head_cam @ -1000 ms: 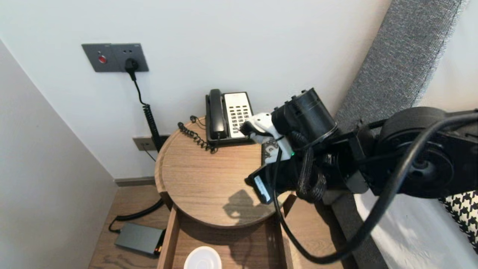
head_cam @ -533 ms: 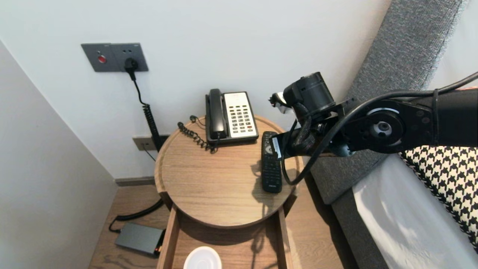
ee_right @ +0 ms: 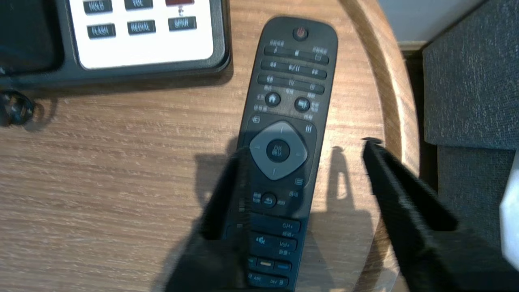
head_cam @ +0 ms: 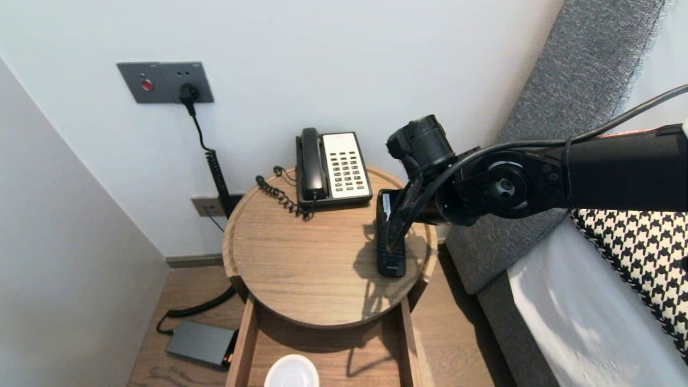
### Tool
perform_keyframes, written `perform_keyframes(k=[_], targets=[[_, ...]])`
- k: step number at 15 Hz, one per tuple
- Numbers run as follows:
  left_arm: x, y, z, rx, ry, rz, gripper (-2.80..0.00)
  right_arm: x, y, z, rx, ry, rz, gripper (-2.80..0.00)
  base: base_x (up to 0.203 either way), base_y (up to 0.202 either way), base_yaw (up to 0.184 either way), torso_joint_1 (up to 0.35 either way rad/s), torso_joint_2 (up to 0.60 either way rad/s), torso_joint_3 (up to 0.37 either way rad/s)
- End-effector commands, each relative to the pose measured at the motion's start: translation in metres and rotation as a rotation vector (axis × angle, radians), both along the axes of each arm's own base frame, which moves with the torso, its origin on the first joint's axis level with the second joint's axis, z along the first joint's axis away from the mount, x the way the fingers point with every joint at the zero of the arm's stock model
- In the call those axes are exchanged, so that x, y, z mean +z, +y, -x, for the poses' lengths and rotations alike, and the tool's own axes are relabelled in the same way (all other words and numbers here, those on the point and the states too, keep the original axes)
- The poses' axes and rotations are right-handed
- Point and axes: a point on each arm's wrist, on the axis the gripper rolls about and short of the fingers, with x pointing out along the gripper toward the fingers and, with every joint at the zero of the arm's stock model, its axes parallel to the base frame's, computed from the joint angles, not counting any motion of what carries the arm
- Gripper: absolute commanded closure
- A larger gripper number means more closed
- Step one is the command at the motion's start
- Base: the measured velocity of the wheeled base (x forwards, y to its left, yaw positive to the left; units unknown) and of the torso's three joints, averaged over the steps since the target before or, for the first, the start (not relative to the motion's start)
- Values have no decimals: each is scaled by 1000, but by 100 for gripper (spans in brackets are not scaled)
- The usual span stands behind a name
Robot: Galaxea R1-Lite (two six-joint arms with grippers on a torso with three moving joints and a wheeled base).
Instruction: Put the remote controls on the table in the drawer one by one
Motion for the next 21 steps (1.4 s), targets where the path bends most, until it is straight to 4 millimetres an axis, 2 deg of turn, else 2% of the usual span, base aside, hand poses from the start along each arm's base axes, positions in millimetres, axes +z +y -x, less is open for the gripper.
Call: perform_keyframes(k=[1,9,13,21], targets=[[-3,0,-1,0,10,0,0,-6,2,-1,0,14,9,-280,0,0,0,0,0,0],[-3,0,-1,1,10,0,0,-25,16,-13,-8,42,4,-280,0,0,0,0,0,0],[-3,0,-1,1,10,0,0,-25,17,-19,-24,36,-15,-280,0,0,0,0,0,0],[-3,0,-1,1,10,0,0,-24,23,-14,-129,29,-102,-280,0,0,0,0,0,0]])
